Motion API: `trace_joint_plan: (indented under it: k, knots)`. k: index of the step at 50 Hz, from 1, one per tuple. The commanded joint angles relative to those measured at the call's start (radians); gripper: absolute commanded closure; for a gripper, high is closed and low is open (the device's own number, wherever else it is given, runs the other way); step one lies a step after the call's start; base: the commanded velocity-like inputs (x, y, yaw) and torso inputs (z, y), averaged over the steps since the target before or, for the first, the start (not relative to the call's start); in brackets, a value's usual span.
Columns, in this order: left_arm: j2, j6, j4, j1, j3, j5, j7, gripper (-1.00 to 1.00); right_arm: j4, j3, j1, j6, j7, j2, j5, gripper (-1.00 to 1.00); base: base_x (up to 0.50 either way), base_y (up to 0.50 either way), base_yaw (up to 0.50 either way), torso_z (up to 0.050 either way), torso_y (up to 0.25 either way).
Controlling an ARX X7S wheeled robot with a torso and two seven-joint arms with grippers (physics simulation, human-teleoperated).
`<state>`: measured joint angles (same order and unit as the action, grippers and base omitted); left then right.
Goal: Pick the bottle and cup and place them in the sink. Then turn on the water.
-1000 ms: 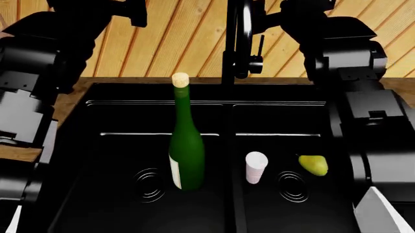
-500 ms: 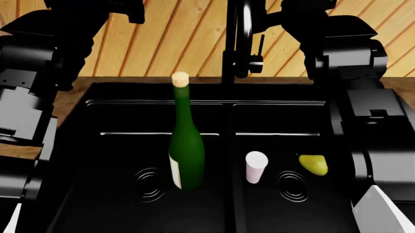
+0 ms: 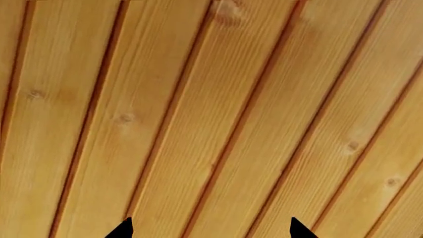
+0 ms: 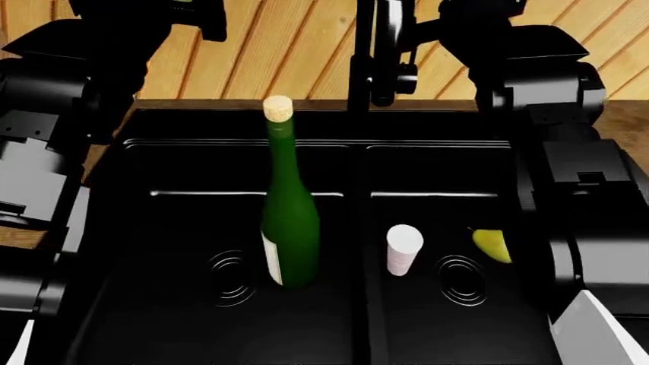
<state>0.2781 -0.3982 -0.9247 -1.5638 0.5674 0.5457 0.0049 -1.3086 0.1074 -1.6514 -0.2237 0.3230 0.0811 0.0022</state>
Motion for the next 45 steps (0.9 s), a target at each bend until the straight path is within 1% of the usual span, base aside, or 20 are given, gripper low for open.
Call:
trace_joint_plan:
  k: [1,11,19,24,38,45]
  knots:
    - [-0.003,0.006,-0.01,-0.001,0.002,-0.002,0.007,-1.0,0.0,0.001,0.001,-0.002,0.001,0.0,-0.001,-1.0,0.0,0.0,0.0,0.0,-0.094]
    - [-0.009,0.028,-0.042,-0.007,0.005,-0.008,0.021,-1.0,0.0,0.002,-0.001,-0.008,-0.011,0.001,-0.001,-1.0,0.0,0.0,0.0,0.0,-0.094]
    - [-0.003,0.01,-0.018,-0.003,-0.001,0.001,0.009,-1.0,0.0,-0.001,-0.003,-0.016,-0.038,0.004,-0.001,-1.0,0.0,0.0,0.0,0.0,-0.089]
    - [-0.012,0.029,-0.053,-0.012,-0.006,0.0,0.017,-1.0,0.0,-0.004,-0.002,-0.017,-0.055,0.007,-0.001,-1.0,0.0,0.0,0.0,0.0,0.0]
    - [-0.007,0.022,-0.042,-0.008,-0.007,0.004,0.018,-1.0,0.0,-0.022,-0.022,-0.005,-0.106,0.014,0.001,-1.0,0.0,0.0,0.0,0.0,0.0]
    - [-0.02,0.046,-0.096,-0.036,-0.007,-0.003,0.035,-1.0,0.0,-0.016,-0.047,-0.007,-0.109,0.015,-0.004,-1.0,0.0,0.0,0.0,0.0,0.0]
